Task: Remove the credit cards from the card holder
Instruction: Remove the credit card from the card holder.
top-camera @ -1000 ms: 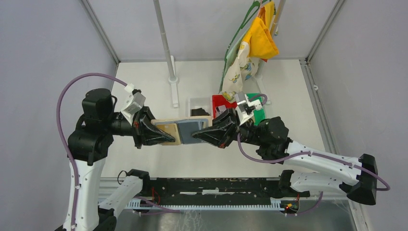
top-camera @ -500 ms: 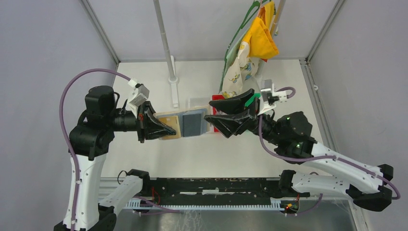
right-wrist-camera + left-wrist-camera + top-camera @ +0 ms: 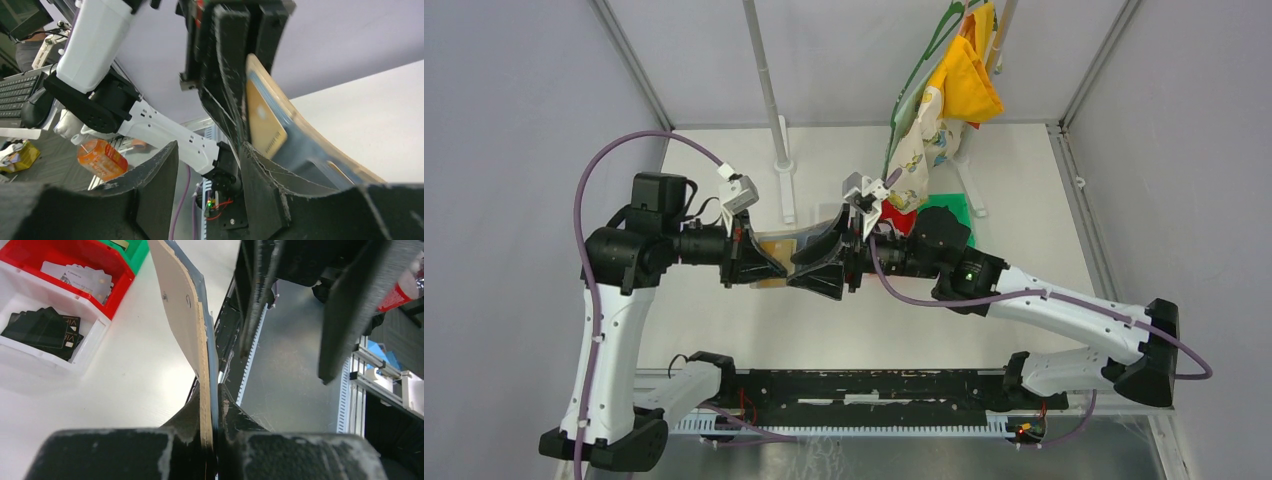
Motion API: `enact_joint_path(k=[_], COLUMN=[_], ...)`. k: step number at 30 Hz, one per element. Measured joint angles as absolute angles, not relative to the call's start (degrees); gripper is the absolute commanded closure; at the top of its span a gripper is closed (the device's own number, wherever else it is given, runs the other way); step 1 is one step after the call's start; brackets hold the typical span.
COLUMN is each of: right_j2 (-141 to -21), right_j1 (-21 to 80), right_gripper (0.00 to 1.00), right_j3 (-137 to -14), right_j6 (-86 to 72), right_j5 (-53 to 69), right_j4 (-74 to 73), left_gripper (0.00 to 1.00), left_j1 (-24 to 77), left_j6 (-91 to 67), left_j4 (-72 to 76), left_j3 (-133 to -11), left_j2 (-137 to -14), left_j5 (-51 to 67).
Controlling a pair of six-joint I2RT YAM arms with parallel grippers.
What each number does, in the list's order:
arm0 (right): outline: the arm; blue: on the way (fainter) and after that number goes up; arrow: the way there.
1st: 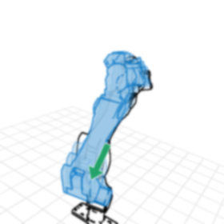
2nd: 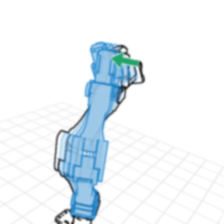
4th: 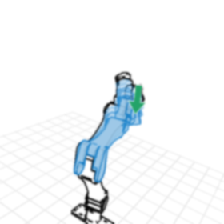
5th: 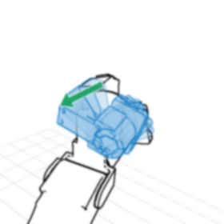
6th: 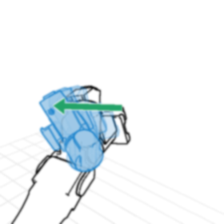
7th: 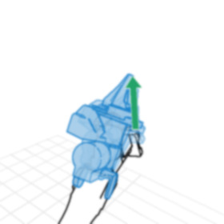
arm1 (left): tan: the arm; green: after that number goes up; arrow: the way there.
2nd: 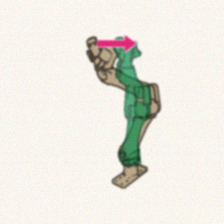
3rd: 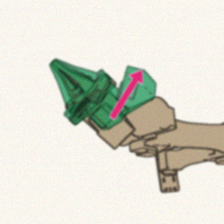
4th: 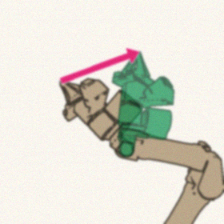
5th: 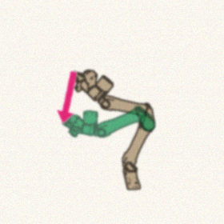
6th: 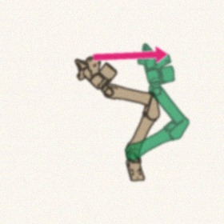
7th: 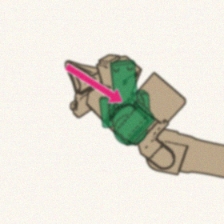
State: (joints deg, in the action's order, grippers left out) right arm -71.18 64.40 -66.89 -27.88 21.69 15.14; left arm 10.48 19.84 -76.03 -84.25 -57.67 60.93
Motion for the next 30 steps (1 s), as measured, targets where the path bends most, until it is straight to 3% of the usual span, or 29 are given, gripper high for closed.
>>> enact_joint_path(k=[6, 13, 22, 30], right_j2=[-70.06, -68.25, -70.72, -72.75], right_j1=[63.33, 61.65, 61.45, 61.43], right_gripper=[0.51, 0.51, 0.52, 0.59], right_j3=[-64.58, -61.78, -60.71, -59.20], right_j6=[-30.09, -32.23, -34.94, -38.30], right_j5=[23.05, 23.35, 25.02, 26.57], right_j4=[15.27, 17.28, 20.73, 25.47], left_gripper=[0.98, 0.90, 0.90, 0.89], left_j1=[10.48, 10.48, 10.48, 10.48], left_j6=[23.46, 25.32, 25.30, 25.26], left_j4=[-79.48, -82.50, -82.65, -82.61], left_j3=[-85.95, -87.39, -88.25, -88.25], left_j2=[-56.29, -57.23, -57.65, -57.76], left_j5=[60.97, 61.89, 63.35, 63.57])
